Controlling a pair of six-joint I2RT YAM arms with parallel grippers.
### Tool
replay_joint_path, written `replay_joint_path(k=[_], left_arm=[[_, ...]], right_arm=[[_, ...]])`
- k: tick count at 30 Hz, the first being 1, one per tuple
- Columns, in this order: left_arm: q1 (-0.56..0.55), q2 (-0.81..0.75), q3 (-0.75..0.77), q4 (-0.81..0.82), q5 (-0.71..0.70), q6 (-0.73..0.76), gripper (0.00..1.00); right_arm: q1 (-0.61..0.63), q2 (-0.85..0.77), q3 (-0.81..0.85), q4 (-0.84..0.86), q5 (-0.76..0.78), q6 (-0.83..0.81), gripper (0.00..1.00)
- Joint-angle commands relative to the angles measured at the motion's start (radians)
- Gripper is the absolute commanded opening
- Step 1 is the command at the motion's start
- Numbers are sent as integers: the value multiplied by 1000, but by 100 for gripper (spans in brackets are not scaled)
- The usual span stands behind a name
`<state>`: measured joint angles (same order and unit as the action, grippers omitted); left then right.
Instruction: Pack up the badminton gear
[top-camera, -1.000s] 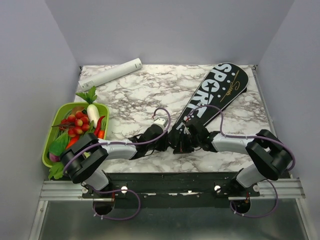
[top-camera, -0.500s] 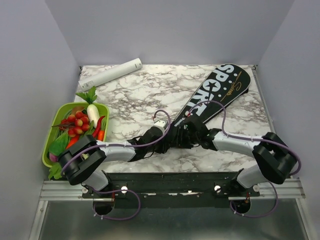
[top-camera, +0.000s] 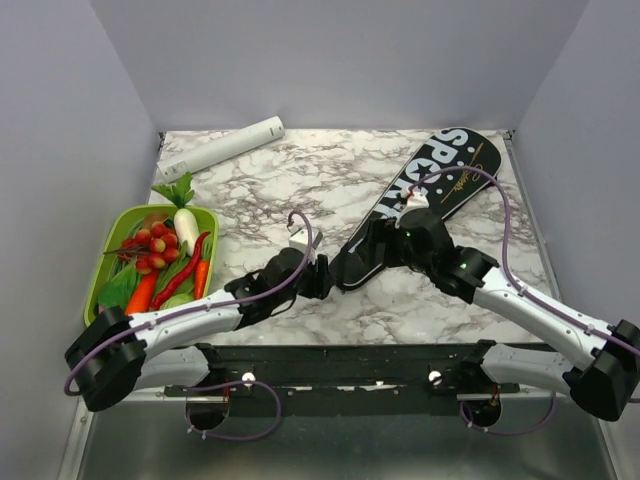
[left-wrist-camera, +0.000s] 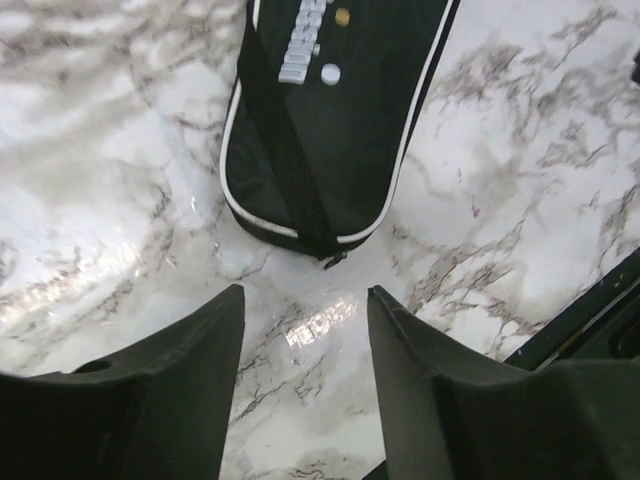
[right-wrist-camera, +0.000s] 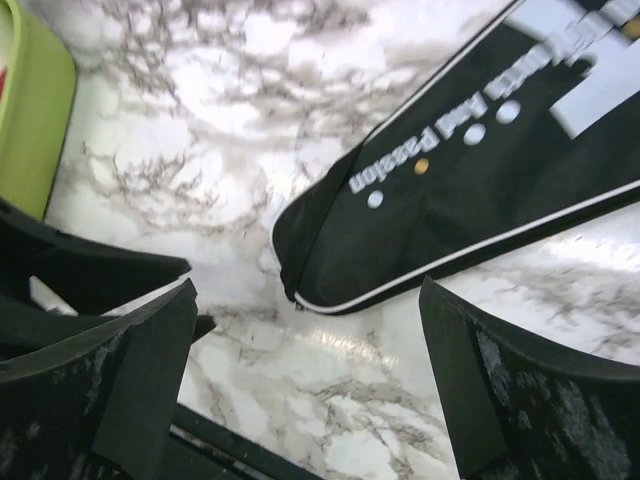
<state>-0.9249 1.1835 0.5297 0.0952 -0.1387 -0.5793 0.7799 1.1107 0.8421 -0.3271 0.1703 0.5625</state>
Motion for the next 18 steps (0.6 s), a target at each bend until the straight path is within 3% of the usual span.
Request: replay_joint_path(k=[1, 3, 5, 15, 18], left_arm=[[-3, -103, 91, -118, -128, 36, 68], [-3, -123, 136, -172, -156, 48, 80], [-3, -127, 168, -209, -205, 61, 99], [-3, -232, 233, -241, -337, 154, 99], [-3, -232, 263, -282, -381, 170, 99]], right_arm=[[4, -37, 97, -101, 205, -119, 100], [4, -32, 152, -144, 266, -134, 100], [4, -17, 186, -171, 304, -151, 100], [4, -20, 239, -196, 399, -222, 100], [4, -115, 168, -106, 375, -225, 100]])
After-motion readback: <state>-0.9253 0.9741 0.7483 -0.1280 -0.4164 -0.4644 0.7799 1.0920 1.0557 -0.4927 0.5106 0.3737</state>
